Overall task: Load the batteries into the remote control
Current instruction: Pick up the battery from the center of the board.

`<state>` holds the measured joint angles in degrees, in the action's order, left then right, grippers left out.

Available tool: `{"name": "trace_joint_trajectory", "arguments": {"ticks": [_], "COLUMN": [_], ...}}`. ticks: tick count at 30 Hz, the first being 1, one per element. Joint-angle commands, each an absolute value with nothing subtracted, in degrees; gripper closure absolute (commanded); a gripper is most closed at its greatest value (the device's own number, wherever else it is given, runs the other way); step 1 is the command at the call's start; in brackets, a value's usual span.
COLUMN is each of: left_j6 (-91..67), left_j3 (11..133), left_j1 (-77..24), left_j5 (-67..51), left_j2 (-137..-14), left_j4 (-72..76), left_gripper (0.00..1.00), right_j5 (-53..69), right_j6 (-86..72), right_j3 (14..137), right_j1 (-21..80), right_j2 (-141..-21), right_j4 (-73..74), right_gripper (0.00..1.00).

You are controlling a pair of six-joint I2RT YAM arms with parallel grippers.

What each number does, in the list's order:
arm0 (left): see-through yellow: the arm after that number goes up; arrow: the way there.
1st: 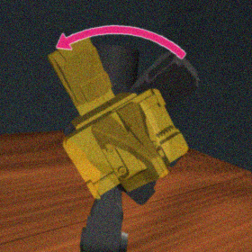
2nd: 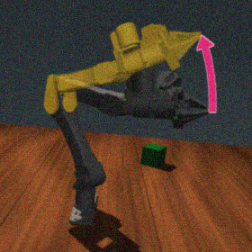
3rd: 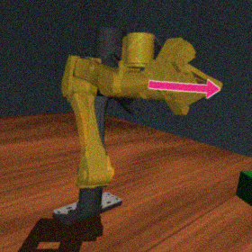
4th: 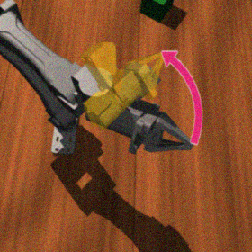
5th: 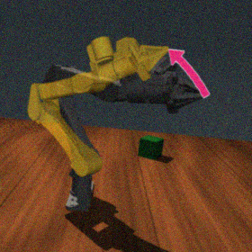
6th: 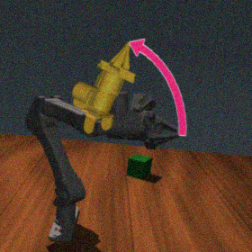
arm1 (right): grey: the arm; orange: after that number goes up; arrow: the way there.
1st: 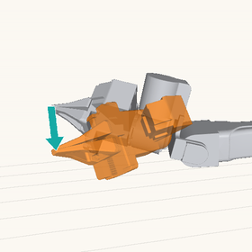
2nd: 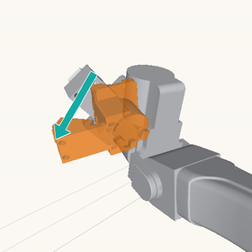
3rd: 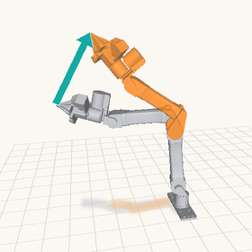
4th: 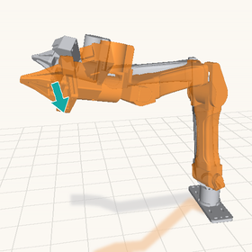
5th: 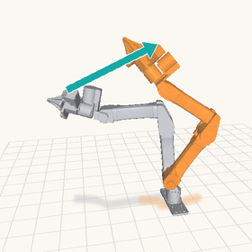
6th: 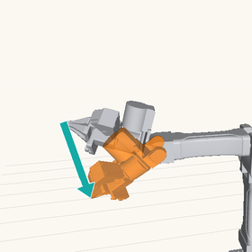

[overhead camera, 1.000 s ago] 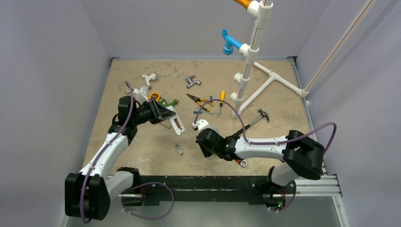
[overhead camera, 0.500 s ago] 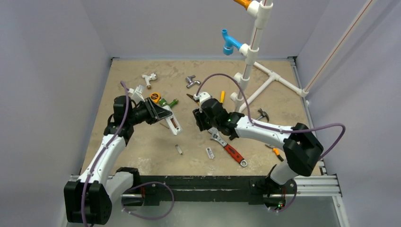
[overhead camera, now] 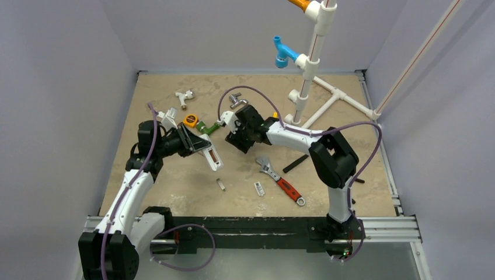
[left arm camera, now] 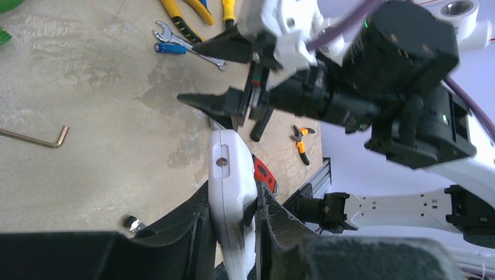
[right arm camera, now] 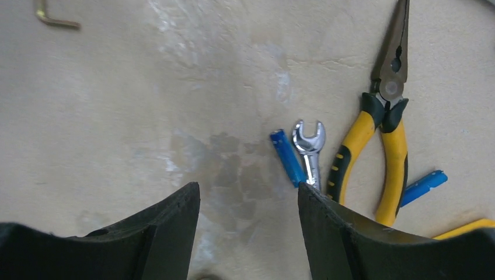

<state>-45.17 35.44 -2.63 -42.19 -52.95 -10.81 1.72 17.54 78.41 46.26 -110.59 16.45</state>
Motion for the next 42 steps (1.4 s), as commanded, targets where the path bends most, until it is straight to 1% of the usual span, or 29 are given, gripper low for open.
{"name": "trace_joint_trajectory", "arguments": {"ticks": [1,7,18,30,38,42], "left_j6": [-43.7,-43.9,-44.3,-44.2,-43.9,-44.0], "left_j3": [37.6,37.5,37.5,37.4,37.5,37.4], "left_j1": [-1.9,-1.8,-1.7,-1.7,-1.7,-1.7], "left_j5": [-43.6,-43.6,-43.4,-43.4,-43.5,-43.6], "left_j2": [-52.0,-52.0,-52.0,-52.2,-52.4,-52.5], "left_j4": [-11.0,-11.0,-10.7,-10.6,-10.6,-10.6], "left_gripper": [1.00,1.00,1.00,1.00,1.00,1.00], "right_j5": [10.0,13.0,18.1,15.0,14.8,14.2], "right_j6": [25.7,29.8,31.2,31.1,30.6,28.5], "right_j3": [85.3,86.7,88.4,90.0,89.5,88.9], "right_j1": [41.0,39.1,38.6,38.5,38.6,38.6], "right_j2": [-112.8,-114.4,-116.6,-121.0,-121.6,-121.7], "right_j4": [22.2,22.9,24.0,25.3,28.1,30.1], "right_gripper": [0.40,0.42,0.48,0.55,0.63,0.70]}}
